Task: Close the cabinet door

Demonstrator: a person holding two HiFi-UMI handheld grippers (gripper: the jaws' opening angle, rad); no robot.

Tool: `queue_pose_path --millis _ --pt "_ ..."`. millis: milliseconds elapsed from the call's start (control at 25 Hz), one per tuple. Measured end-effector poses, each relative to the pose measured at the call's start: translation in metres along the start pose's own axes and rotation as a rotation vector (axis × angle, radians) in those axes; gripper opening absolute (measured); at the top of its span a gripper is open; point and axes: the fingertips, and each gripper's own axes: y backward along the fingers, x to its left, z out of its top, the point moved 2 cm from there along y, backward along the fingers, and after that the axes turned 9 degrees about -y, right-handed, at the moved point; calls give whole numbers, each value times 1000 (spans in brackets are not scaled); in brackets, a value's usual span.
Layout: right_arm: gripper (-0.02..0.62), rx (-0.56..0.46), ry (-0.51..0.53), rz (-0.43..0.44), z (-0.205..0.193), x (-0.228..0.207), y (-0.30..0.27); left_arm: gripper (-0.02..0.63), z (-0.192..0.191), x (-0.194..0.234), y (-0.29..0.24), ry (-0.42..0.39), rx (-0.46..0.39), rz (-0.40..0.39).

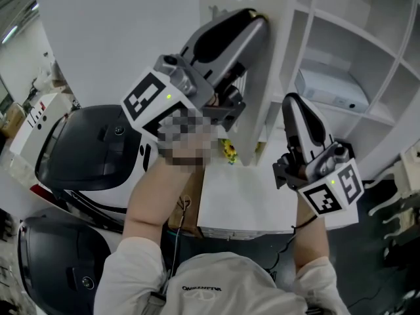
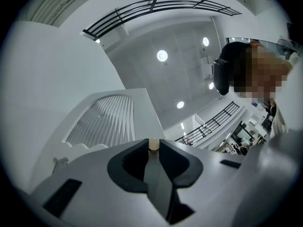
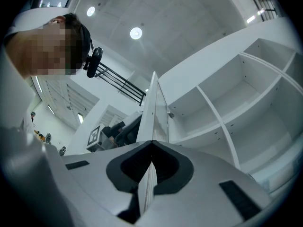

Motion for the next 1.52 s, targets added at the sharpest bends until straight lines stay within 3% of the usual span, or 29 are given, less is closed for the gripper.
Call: queue_pose_path --millis 600,1520 --pt "11 22 67 -79 2 -24 17 71 -23 -9 -24 -122 46 37" --pt "11 42 73 -133 -1 -69 30 72 -64 -10 -63 -224 100 89"
